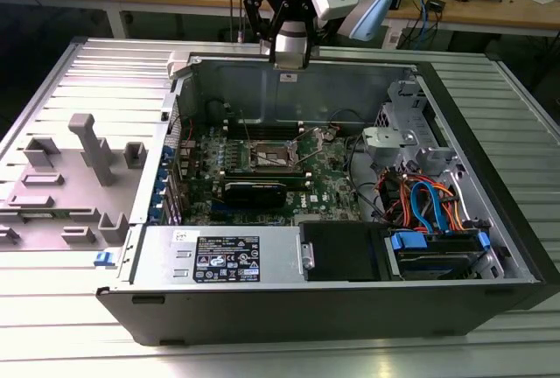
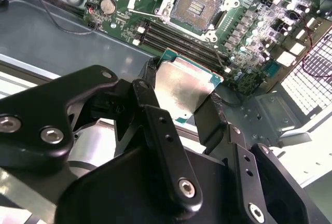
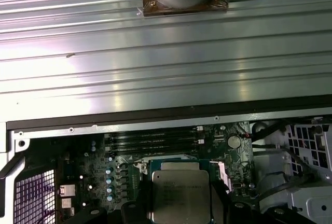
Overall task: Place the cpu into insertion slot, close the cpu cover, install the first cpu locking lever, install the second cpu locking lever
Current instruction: 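Place the cpu into insertion slot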
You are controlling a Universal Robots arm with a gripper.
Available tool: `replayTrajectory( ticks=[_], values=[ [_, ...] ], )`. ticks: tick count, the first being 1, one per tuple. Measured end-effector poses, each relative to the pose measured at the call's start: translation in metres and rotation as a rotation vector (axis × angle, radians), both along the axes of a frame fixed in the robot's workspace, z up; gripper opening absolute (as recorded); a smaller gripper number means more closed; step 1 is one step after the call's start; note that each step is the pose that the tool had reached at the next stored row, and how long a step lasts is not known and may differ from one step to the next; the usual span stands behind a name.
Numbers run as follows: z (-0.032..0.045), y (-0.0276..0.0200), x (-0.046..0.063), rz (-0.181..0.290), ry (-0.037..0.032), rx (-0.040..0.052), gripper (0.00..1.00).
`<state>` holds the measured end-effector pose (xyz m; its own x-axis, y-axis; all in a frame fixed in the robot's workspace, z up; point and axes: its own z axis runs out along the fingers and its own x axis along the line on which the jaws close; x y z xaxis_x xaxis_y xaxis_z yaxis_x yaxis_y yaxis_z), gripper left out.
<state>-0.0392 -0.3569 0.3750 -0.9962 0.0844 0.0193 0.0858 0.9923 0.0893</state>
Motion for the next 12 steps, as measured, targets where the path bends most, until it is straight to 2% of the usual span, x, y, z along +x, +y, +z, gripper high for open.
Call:
replayTrajectory(
  ticks=[12],
  values=[
    [-0.0006, -0.0007, 0.0, -0.028, -0.0001, 0.0001, 0.54]
  ],
)
